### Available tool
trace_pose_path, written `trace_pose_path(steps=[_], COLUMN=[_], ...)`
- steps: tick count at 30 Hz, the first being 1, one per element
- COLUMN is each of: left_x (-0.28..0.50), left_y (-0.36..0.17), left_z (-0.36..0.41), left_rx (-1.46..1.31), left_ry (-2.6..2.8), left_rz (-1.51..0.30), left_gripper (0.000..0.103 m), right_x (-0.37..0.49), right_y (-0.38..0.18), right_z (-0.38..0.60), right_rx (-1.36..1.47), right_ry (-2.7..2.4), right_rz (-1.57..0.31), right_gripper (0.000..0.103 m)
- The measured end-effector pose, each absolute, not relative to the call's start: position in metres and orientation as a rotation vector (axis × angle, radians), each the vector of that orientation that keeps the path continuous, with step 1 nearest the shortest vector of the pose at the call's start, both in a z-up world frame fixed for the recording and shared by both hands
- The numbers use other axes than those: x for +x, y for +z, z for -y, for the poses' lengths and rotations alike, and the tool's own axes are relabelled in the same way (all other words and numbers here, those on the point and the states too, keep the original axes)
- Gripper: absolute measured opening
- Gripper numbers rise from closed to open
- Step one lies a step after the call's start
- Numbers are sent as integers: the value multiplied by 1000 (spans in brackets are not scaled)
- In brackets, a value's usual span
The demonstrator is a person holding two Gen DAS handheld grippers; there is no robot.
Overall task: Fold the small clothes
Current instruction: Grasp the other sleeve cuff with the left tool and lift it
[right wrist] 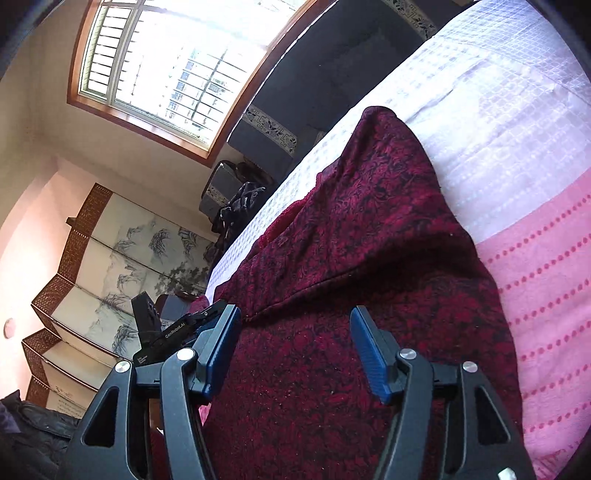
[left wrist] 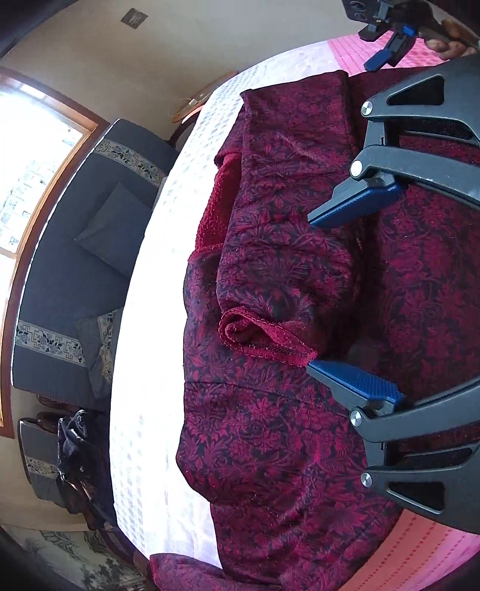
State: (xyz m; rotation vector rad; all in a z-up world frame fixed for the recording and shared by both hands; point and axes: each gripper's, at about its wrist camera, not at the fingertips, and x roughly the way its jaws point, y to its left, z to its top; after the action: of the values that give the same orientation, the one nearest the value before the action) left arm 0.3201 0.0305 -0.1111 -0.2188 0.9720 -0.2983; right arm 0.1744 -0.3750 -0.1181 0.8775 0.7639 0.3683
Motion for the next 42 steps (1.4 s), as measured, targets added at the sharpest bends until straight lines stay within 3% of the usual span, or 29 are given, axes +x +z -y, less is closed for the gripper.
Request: trace_pose_path(steps=[1,3,5,8,17,19,21,22,25,27,29,33,35,36,42], left_x=[324,327,331,329,314,312,308,308,308,308,305,287,272,265,265], left_y=[-115,-120,-125,-124,-124,-128,-131,-132,-133,-133,-130,-108,-90,-82,-48], left_z=[-29,-27,-25,-30,-37,-34,-33,-33,-36,-41,-52,-84,-109,-125,-226], left_rx=[-227,-240,-243,-255,-198,-202,-191,-191,-202,-230,-273,-352,-392,-412,-395], left_ry=[-298,-293,-277,-263,-209,-200,-191,-190,-187,-201,-204,-201,-191,-162,52], left_rz=[-965,-952,-963,-936,-888,-890,-876,-873,-874,-879,-876,-815,-752,-718,-671], left_gripper=[70,55,21,15,14,14,14,14,19,22,36,50,71,74,78], right_x=[171,165,165,168,174,184,197,205,229,235,238,239,232,228,209], right_y=[-118,-120,-122,-128,-114,-108,-105,-107,-126,-137,-135,-126,-117,-112,-98], right_z=[378,383,386,393,424,425,419,414,397,389,383,378,371,366,328], right_rx=[865,832,817,860,908,883,804,763,658,602,545,550,543,537,504], right_ry=[366,357,348,336,250,245,221,208,162,142,123,143,175,193,309], right_rz=[-762,-758,-758,-748,-644,-634,-664,-697,-836,-881,-894,-892,-858,-845,-830], right_gripper=[60,60,60,60,60,55,38,34,30,19,18,21,22,24,25])
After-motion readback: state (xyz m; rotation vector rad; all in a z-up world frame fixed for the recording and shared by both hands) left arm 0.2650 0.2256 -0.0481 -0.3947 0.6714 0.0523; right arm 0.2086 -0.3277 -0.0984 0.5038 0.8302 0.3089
